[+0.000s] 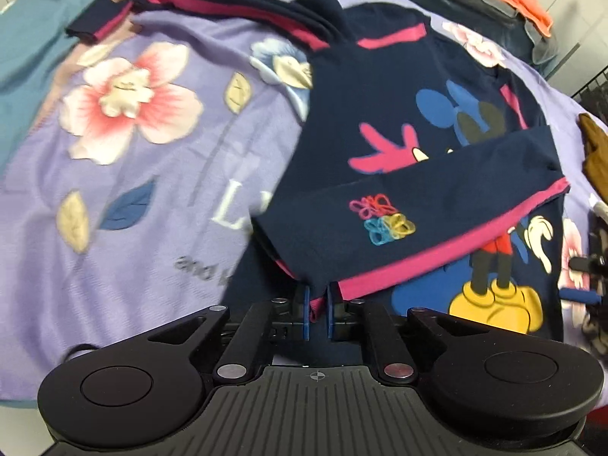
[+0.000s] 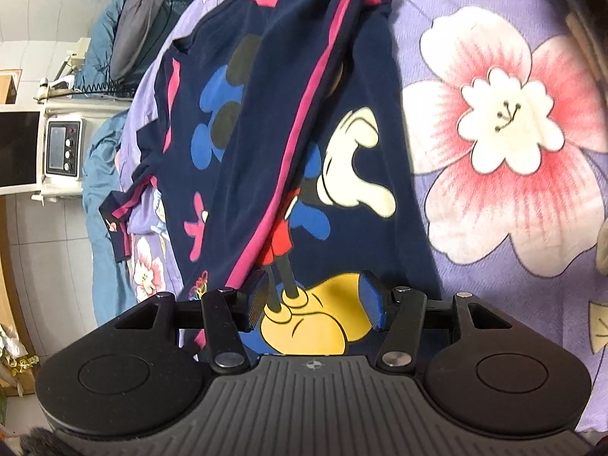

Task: Fold small clothes

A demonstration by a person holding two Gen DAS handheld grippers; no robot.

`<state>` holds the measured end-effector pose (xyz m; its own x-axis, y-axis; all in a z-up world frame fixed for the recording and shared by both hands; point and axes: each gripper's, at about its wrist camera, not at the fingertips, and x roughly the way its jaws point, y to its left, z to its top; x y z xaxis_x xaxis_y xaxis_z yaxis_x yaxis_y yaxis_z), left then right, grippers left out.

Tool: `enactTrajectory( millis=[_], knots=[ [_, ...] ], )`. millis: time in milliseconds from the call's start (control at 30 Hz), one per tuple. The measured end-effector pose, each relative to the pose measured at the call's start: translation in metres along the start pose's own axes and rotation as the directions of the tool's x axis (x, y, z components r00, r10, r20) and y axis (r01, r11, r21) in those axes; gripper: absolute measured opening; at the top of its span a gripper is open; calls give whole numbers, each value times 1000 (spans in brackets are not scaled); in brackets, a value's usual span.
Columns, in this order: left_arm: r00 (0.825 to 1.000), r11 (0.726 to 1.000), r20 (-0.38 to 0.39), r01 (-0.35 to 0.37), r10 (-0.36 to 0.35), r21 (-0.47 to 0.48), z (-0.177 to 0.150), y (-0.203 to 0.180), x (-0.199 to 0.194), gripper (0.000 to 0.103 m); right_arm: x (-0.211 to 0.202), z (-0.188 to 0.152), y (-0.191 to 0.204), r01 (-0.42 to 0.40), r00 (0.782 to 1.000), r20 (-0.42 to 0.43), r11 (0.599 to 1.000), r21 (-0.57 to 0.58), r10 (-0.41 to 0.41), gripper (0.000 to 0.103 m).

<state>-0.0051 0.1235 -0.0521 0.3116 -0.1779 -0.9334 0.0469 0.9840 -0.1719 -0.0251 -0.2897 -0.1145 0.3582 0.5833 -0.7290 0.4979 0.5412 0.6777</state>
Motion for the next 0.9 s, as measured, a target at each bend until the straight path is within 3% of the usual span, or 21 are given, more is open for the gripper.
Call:
enactTrajectory(
  millis=[267, 333, 433, 467, 500, 533, 567, 600, 633, 700, 800, 833, 900],
  knots=[
    [993, 996, -79, -87, 87, 4, -14, 9, 29, 42, -4, 13, 2, 32, 999, 39, 999, -17, -31, 60],
    [984, 991, -109, -136, 137, 19, -12, 5, 33, 52, -9, 18, 5, 68, 994, 86, 997, -38, -64, 55],
    [989, 991, -64, -136, 136, -7, -9, 5, 17, 70, -24, 30, 23, 195, 961, 230, 966, -170, -154, 55],
    [989, 990, -40, -141, 140, -14, -8, 4, 11, 79, -27, 36, 28, 248, 944, 274, 944, -218, -184, 55],
    [989, 989, -17, -145, 145, -18, -6, 4, 5, 96, -27, 42, 33, 310, 922, 316, 916, -256, -224, 55],
    [988, 988, 2, -155, 155, -23, -4, 3, 2, 102, -25, 48, 37, 379, 896, 350, 881, -282, -273, 51],
    [988, 988, 21, -151, 152, -22, -2, 1, -1, 103, -21, 55, 39, 432, 873, 374, 852, -297, -312, 39],
    [988, 989, 35, -148, 149, -17, 1, -3, -2, 103, -16, 61, 40, 459, 861, 387, 834, -306, -331, 35],
    [988, 989, 40, -146, 146, -7, 3, -7, -2, 103, -11, 67, 39, 462, 859, 392, 830, -313, -330, 29],
    [990, 990, 37, -138, 137, 17, 9, -14, 2, 103, -3, 76, 38, 449, 862, 404, 830, -331, -306, 29],
    [990, 990, 38, -135, 133, 42, 13, -22, 8, 103, 15, 88, 35, 497, 847, 407, 780, -379, -342, 29],
    [991, 990, 31, -134, 133, 45, 14, -23, 11, 103, 18, 93, 34, 489, 854, 398, 776, -399, -334, 29],
    [992, 992, 14, -123, 123, 40, 16, -26, 20, 103, 21, 98, 35, 425, 889, 376, 774, -469, -260, 29]
  ],
)
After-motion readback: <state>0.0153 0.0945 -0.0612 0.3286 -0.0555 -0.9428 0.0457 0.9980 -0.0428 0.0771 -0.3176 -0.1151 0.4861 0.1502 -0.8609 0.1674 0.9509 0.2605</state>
